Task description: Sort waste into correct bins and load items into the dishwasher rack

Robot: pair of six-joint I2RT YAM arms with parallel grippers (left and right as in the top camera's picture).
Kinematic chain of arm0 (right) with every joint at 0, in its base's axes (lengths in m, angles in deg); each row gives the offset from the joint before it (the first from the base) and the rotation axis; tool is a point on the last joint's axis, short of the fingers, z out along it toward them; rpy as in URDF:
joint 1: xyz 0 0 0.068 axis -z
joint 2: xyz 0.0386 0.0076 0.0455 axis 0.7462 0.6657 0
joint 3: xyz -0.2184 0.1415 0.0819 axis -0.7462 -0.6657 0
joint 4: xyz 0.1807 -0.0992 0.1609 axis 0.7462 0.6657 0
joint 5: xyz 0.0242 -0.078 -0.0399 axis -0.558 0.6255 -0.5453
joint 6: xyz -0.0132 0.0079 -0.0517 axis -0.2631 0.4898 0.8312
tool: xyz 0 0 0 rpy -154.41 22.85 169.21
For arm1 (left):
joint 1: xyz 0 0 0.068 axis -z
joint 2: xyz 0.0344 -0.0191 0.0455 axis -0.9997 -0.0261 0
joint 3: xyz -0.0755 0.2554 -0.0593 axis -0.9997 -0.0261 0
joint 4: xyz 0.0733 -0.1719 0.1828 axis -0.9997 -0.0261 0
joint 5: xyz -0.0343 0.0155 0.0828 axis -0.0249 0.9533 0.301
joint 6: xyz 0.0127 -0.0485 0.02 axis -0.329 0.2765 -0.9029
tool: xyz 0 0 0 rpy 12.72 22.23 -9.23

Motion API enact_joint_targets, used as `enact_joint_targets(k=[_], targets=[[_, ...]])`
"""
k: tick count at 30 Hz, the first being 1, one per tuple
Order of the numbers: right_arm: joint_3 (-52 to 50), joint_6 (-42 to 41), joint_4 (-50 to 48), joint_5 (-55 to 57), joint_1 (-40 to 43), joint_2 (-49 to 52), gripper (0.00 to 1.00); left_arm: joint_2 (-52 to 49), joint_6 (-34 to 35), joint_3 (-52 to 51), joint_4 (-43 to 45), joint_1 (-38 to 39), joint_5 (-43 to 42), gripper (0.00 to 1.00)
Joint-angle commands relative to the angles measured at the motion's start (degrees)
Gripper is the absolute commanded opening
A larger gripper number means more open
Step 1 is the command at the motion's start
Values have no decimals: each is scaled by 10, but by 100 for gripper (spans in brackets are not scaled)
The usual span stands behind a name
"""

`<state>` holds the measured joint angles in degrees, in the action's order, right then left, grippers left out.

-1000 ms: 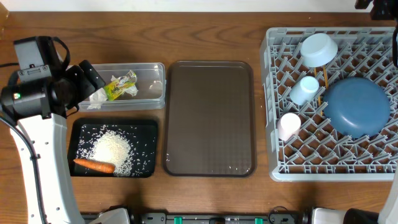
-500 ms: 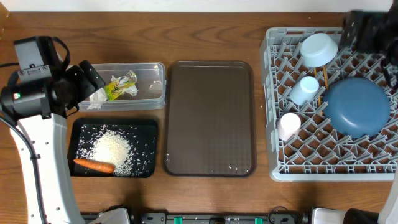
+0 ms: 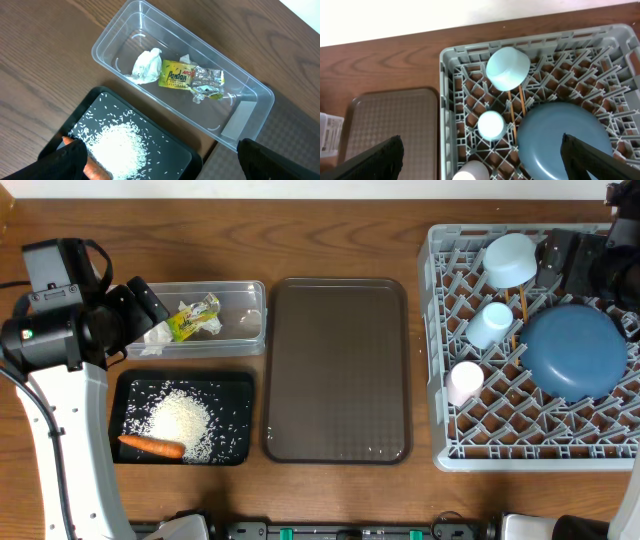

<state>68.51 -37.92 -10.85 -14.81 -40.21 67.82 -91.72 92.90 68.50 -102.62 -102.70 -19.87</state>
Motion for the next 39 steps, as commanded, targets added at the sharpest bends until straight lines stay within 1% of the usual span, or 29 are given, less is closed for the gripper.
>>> enact_joint_targets(k=[1, 6, 8, 15, 21, 25, 28, 30, 39], targets=[[5, -12, 12, -6, -6, 3, 99, 5, -4, 8, -1, -3, 3, 98], [5, -12, 18, -7, -6, 3, 99, 5, -4, 8, -1, -3, 3, 98], [5, -30, 16, -9, -6, 3, 99, 5, -4, 8, -1, -3, 3, 98], [5, -22, 3, -6, -7, -9, 99, 5, -4, 8, -1, -3, 3, 98], [1, -20, -22, -1, -28, -83, 99, 5, -4, 8, -1, -3, 3, 98], [-16, -20, -23, 56, -63, -148, 99, 5, -4, 8, -1, -3, 3, 98], [-59, -20, -45, 89, -79, -207, 99, 5, -4, 8, -1, -3, 3, 98], [-110, -20, -72, 91, -80, -259, 99, 5, -4, 8, -1, -3, 3, 98], [-408, -21, -215, 106, -67, -527, 99, 5, -4, 8, -1, -3, 3, 98]])
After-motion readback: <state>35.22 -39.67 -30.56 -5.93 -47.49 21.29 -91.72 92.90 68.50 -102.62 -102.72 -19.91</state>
